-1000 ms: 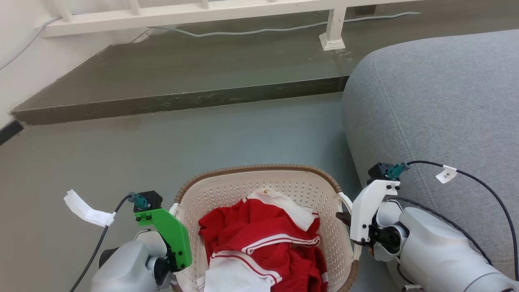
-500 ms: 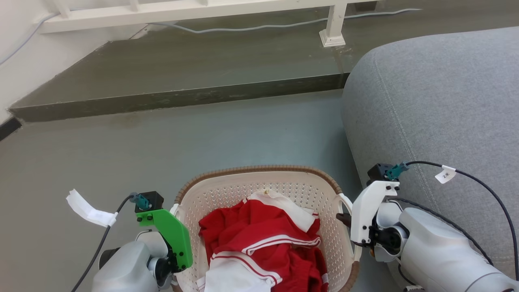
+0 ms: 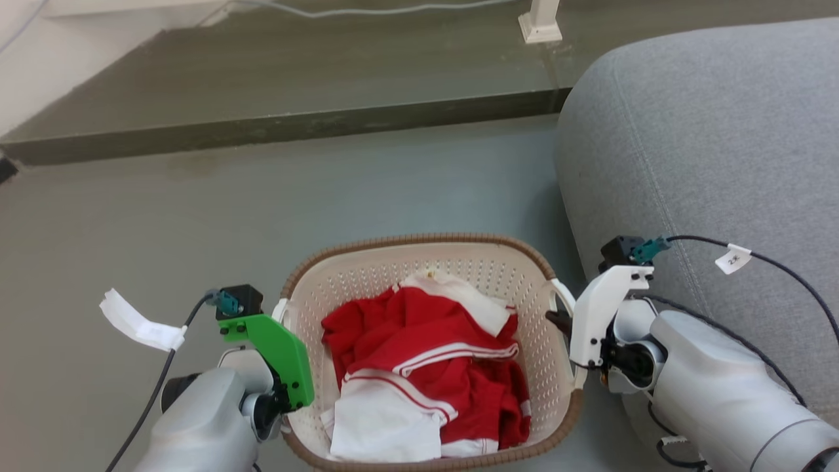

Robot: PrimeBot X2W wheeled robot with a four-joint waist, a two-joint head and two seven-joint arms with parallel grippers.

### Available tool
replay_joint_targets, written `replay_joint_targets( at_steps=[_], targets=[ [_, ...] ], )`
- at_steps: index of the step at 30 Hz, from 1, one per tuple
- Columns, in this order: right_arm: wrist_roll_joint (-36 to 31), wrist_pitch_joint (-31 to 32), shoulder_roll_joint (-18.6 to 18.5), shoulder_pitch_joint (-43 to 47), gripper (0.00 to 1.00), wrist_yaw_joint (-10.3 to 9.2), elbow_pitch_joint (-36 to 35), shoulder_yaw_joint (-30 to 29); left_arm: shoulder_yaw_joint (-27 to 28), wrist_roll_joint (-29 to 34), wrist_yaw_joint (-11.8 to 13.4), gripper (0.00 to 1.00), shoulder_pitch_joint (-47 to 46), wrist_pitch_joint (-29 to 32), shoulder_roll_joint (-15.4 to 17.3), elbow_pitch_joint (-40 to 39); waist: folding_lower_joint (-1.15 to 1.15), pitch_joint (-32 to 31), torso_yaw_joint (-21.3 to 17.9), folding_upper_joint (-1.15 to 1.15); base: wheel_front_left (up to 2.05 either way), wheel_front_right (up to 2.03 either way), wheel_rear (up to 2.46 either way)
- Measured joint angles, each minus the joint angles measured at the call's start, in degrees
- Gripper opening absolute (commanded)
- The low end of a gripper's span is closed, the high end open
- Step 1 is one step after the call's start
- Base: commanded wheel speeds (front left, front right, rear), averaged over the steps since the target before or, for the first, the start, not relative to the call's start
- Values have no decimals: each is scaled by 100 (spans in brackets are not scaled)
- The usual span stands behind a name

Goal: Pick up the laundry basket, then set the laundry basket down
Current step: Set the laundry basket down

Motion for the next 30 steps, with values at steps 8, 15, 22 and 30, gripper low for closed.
replay_joint_targets(
  at_steps=[8,15,22,30],
  targets=[
    [-9,-289,-100,-242,0,0,-108,0,14,2,105,0,-265,-386,0,-64,0,530,9,0,0,0,0],
    [-66,-680,-145,-538,0,1,-137,-23,5,137,194,0,-602,-810,-2,-109,0,1071,5,0,0,0,0],
    [-71,-998,-175,-766,0,1,-208,-43,4,163,252,0,-859,-1094,4,-104,0,1719,-3,0,0,0,0],
    [-127,-1291,-244,-1079,0,1,-286,-40,18,197,268,0,-1193,-1337,9,-112,1,2298,-18,0,0,0,0]
  ],
)
